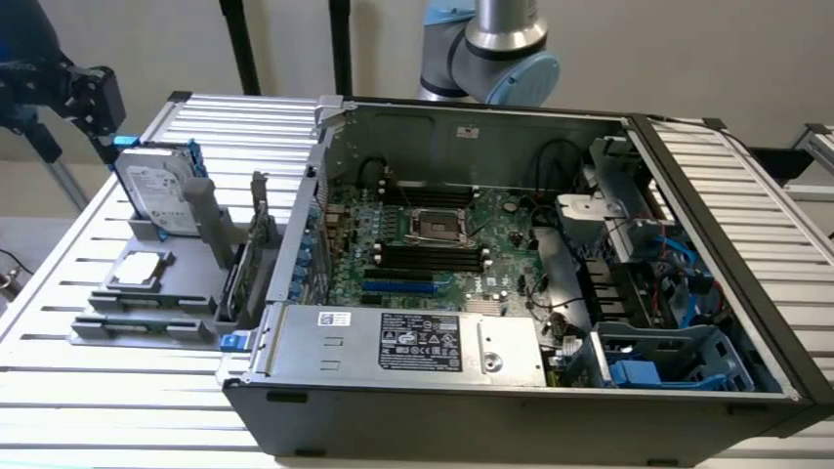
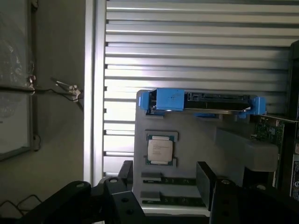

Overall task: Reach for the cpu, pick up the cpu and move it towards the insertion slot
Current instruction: 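Pick up the cpu and move it towards the insertion slot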

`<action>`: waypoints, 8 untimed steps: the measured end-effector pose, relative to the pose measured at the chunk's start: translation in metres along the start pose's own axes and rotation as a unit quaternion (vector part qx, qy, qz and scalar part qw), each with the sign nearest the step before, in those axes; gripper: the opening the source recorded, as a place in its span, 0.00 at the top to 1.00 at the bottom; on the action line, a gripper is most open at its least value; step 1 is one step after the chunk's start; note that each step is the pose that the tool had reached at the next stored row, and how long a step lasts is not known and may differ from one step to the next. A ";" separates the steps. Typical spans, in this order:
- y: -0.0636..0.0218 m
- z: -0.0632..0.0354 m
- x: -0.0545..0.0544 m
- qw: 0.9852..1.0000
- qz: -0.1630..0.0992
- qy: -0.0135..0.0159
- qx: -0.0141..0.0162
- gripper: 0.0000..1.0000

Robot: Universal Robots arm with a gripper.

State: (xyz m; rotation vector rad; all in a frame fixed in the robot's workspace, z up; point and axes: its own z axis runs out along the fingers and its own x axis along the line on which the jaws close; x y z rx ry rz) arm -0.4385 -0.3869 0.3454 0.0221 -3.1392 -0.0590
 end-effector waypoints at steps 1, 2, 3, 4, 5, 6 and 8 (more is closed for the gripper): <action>-0.0001 0.0017 0.000 1.000 0.002 0.000 0.000 0.35; -0.0001 0.0036 0.000 1.000 0.005 0.000 0.000 0.35; -0.0002 0.0055 0.000 1.000 0.007 0.000 0.000 0.35; -0.0003 0.0073 0.000 1.000 0.009 0.000 0.000 0.35; -0.0004 0.0090 0.000 1.000 0.011 0.000 0.000 0.35; -0.0006 0.0109 0.000 1.000 0.012 0.000 0.000 0.35; -0.0012 0.0145 0.000 1.000 0.014 0.000 0.000 0.35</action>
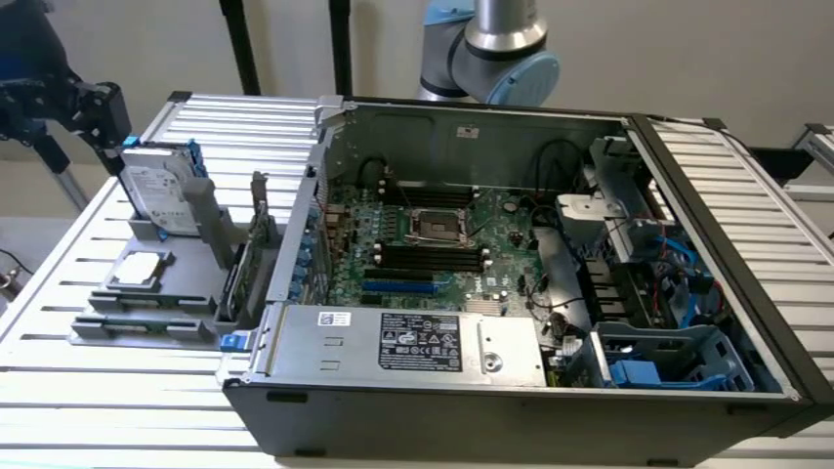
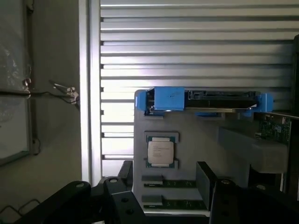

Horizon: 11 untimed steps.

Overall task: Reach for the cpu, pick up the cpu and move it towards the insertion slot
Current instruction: 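Pick up the cpu and move it towards the insertion slot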

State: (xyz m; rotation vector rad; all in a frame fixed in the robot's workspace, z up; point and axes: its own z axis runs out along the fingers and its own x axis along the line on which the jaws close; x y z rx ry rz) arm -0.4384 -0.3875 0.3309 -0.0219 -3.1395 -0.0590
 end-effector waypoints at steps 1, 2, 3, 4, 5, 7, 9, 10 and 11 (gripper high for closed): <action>-0.0005 0.0019 0.000 1.000 0.000 0.000 0.000 0.35; -0.0012 0.0036 0.000 1.000 0.000 0.000 0.000 0.35; -0.0020 0.0054 0.000 1.000 0.000 0.000 0.000 0.35; -0.0031 0.0072 0.000 1.000 0.000 0.000 0.000 0.35; -0.0041 0.0089 0.000 1.000 0.000 0.000 0.000 0.35; -0.0064 0.0124 0.000 1.000 0.000 0.000 0.000 0.35; -0.0086 0.0160 0.000 1.000 0.000 0.000 0.000 0.35; -0.0097 0.0178 0.000 1.000 0.000 0.000 0.000 0.35; -0.0108 0.0197 0.000 1.000 0.000 0.000 0.000 0.35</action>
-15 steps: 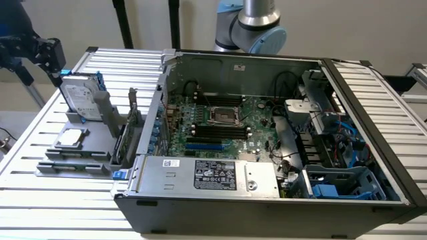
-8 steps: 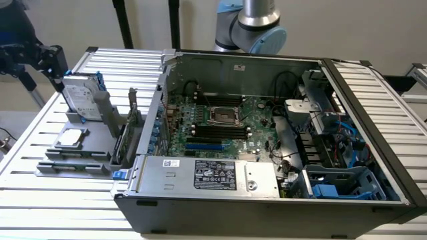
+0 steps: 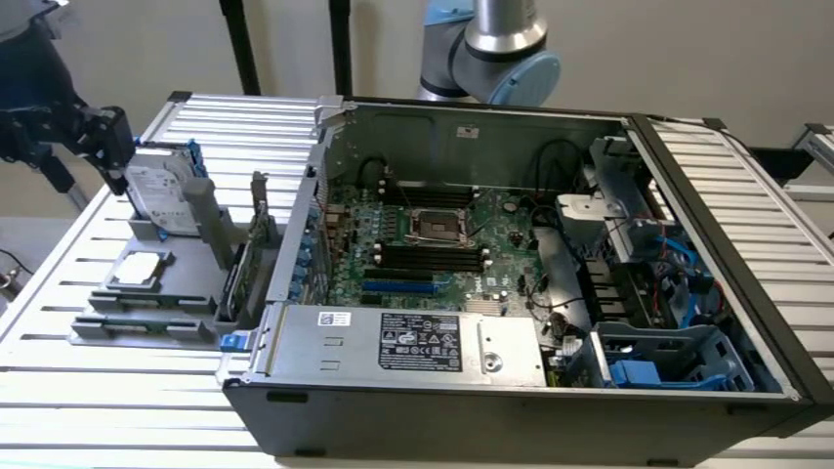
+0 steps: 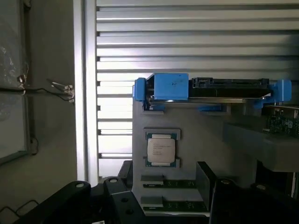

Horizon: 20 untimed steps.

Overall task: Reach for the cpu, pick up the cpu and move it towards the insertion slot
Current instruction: 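Pick up the cpu and move it towards the insertion slot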

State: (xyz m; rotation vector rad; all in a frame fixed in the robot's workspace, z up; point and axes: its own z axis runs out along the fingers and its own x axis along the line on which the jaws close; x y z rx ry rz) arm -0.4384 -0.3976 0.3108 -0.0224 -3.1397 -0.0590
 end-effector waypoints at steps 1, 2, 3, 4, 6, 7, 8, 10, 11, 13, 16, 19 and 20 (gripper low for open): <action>-0.0010 0.0017 0.000 1.000 0.000 0.000 0.000 0.35; -0.0019 0.0034 0.000 1.000 0.000 0.000 0.000 0.35; -0.0029 0.0052 0.000 1.000 0.000 0.000 0.000 0.35; -0.0039 0.0070 0.000 1.000 0.000 0.000 0.000 0.35; -0.0055 0.0106 0.000 1.000 0.000 0.000 0.000 0.35; -0.0059 0.0123 0.000 1.000 0.000 0.000 0.000 0.35; -0.0062 0.0142 0.000 1.000 0.000 0.000 0.000 0.35; -0.0064 0.0177 0.000 1.000 0.000 0.000 0.000 0.35; -0.0066 0.0196 0.000 1.000 0.000 0.000 0.000 0.35; -0.0068 0.0234 0.000 1.000 0.000 0.000 0.000 0.35; -0.0072 0.0288 0.000 1.000 0.000 0.000 0.000 0.35; -0.0076 0.0342 -0.001 1.000 0.000 0.000 0.000 0.35; -0.0078 0.0360 -0.001 1.000 0.000 0.000 0.000 0.35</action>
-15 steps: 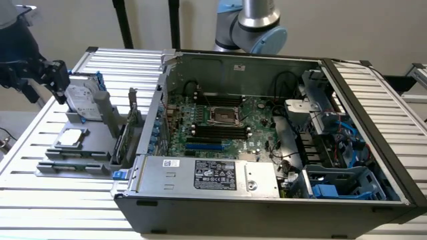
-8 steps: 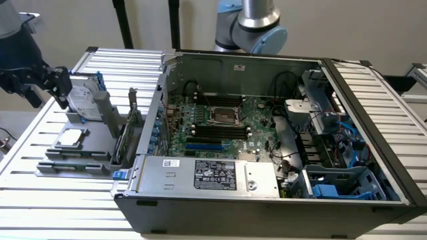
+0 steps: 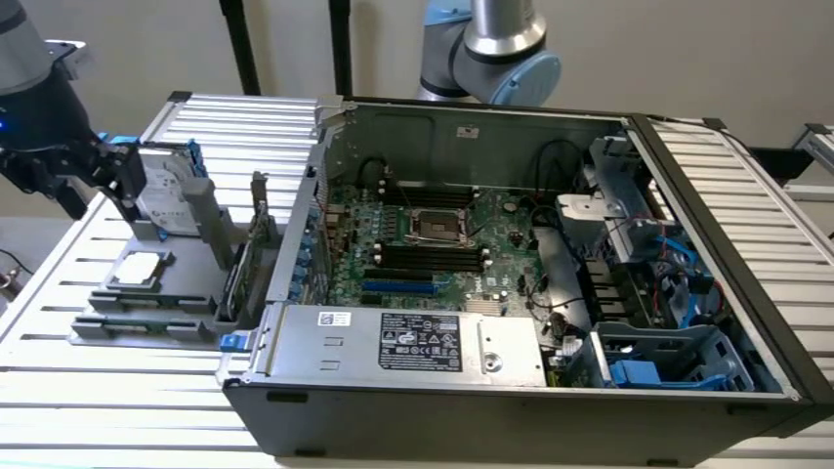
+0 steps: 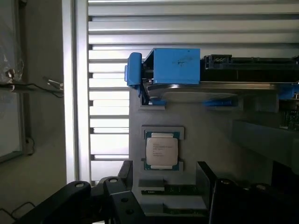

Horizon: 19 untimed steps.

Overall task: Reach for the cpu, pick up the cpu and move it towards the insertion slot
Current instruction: 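Pick up the cpu and move it towards the insertion slot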

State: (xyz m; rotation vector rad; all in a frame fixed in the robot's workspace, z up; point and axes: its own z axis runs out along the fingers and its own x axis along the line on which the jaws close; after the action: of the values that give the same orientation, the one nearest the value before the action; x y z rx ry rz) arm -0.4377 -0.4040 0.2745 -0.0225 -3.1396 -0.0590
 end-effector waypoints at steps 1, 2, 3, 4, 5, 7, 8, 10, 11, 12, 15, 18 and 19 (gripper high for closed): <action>-0.0002 0.0019 0.000 1.000 0.000 0.000 0.000 0.35; -0.0003 0.0037 0.000 1.000 0.000 0.000 0.000 0.35; -0.0004 0.0055 0.000 1.000 0.000 0.000 0.000 0.35; -0.0005 0.0073 0.000 1.000 0.000 0.000 0.000 0.35; -0.0007 0.0090 -0.001 1.000 0.000 0.000 0.000 0.35; -0.0009 0.0127 -0.001 1.000 0.000 0.000 0.000 0.35; -0.0011 0.0146 -0.001 1.000 0.000 0.000 0.000 0.35; -0.0014 0.0182 -0.001 1.000 0.000 0.000 0.000 0.35; -0.0016 0.0200 -0.001 1.000 0.000 0.000 0.000 0.35; -0.0017 0.0219 -0.001 1.000 0.000 0.000 0.000 0.35; -0.0022 0.0272 -0.001 1.000 0.000 0.000 0.000 0.35; -0.0027 0.0327 -0.001 1.000 0.000 0.000 0.000 0.35; -0.0028 0.0345 -0.002 1.000 0.000 0.000 0.000 0.35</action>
State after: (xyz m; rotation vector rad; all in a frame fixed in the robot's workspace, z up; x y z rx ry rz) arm -0.4363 -0.4056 0.2399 -0.0224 -3.1395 -0.0589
